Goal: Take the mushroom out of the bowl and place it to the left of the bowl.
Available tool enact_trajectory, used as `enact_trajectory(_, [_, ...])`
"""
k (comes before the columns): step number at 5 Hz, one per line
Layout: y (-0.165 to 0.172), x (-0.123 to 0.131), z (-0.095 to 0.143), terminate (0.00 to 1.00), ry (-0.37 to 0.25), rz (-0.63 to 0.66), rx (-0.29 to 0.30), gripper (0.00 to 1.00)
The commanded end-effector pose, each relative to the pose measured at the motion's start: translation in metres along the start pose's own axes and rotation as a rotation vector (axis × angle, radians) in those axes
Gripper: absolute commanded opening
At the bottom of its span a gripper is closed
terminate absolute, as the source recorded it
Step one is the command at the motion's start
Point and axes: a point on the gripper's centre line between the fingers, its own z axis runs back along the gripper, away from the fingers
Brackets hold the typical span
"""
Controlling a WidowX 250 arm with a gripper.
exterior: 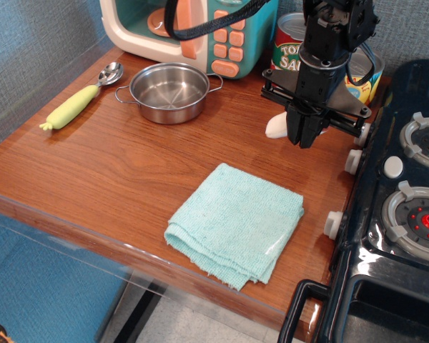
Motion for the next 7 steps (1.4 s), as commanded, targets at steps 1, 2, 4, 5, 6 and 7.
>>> enact_trajectory(1, [0.022, 0.001, 0.038, 0.00, -0.098, 0.060, 0.007, 1.00])
enact_trajectory(2, [0.028, -0.002, 0.051, 0.00, -0.109, 0.092, 0.015, 1.00])
enact_trajectory(4, [0.031, -0.012, 0.061, 0.00, -0.075, 0.155, -0.077, 1.00])
enact_trajectory(5, [0.027, -0.027, 0.058, 0.00, -0.018, 0.172, -0.126, 1.00])
enact_trajectory(6, [0.024, -0.050, 0.069, 0.00, 0.035, 0.115, -0.067, 1.00])
enact_trajectory(7, [0.024, -0.050, 0.069, 0.00, 0.035, 0.115, -0.067, 1.00])
